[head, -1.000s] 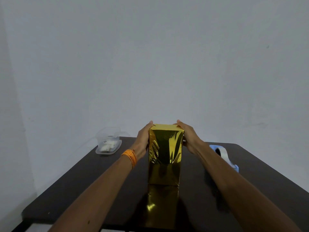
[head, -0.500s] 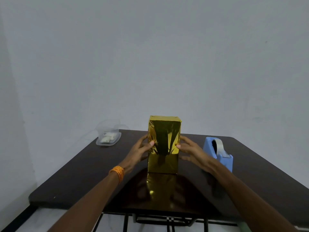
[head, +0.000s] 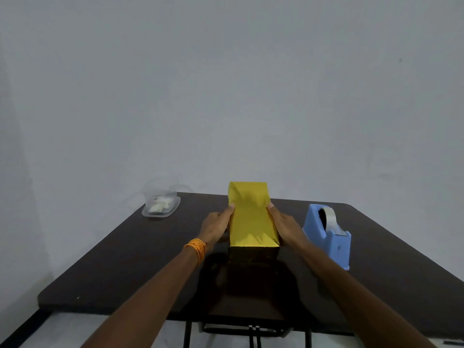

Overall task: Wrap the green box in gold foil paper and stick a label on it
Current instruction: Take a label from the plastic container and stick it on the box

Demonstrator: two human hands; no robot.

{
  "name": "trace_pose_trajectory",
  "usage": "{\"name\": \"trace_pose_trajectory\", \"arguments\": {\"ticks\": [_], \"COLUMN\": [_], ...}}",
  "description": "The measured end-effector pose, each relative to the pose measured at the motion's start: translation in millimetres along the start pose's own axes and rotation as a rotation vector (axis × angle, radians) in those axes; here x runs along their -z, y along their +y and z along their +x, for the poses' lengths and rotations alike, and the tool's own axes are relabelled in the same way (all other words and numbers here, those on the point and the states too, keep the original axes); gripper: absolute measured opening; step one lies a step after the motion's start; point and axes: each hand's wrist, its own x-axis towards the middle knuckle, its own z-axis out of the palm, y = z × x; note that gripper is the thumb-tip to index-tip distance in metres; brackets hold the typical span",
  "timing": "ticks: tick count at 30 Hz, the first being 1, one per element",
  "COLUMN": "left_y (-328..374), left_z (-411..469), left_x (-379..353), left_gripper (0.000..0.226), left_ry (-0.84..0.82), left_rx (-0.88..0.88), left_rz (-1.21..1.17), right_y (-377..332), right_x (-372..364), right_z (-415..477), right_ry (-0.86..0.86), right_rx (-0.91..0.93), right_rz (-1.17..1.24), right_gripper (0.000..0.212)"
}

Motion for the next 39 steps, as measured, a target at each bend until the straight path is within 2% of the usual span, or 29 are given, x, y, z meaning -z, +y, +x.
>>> {"name": "trace_pose_trajectory", "arguments": {"ticks": [3,10,13,15,18,21,25,30,33,36,39], "left_y": [-7.4,-22.6,-22.8,-20.3,-13.9,-1.2,9.5,3.8,-4.0,-15.3,-21.6], "left_z": [4.5,13.9,14.3,12.7,10.6,10.4,18.3,30.7,43.4,62.1,81.6], "left_x": [-10.7,-26.6,-26.1,-22.9,-4.6,33.0,95.9,175.3,209.8,227.1,230.5], "left_gripper": [0.059,0.069,0.066,0.06,0.054,0.047,0.045,0.048,0.035,0.021,0.03], "left_ry": [-0.018,-0.002,-0.008,-0.007,0.07,0.209,0.347,0.519,0.583,0.572,0.52], "left_rx": [0.058,0.129,0.097,0.06,-0.001,-0.039,-0.042,-0.054,-0.048,-0.019,0.01], "left_rz": [0.004,0.033,0.069,0.094,0.076,0.048,0.04,0.072,0.082,0.072,0.092], "right_y": [12.6,32.8,29.6,26.1,1.5,-43.1,-104.5,-148.2,-160.5,-159.3,-153.4], "right_x": [-2.7,1.7,1.6,4.2,8.5,-3.0,-54.0,-145.0,-190.9,-226.3,-251.6], "right_z": [6.0,18.9,15.4,11.5,4.2,4.7,21.1,46.8,62.5,86.2,113.0], "right_ry": [-0.019,-0.004,-0.017,0.057,0.285,0.338,0.202,0.003,-0.09,-0.141,-0.188], "right_rx": [-0.117,-0.205,-0.206,-0.119,0.133,0.271,0.335,0.269,0.223,0.156,0.088], "right_rz": [-0.029,0.011,0.005,-0.104,-0.331,-0.301,-0.162,-0.016,0.007,0.015,0.032], "right_gripper": [0.08,0.08,0.068,0.061,0.06,0.049,0.041,0.039,0.036,0.043,0.06]}}
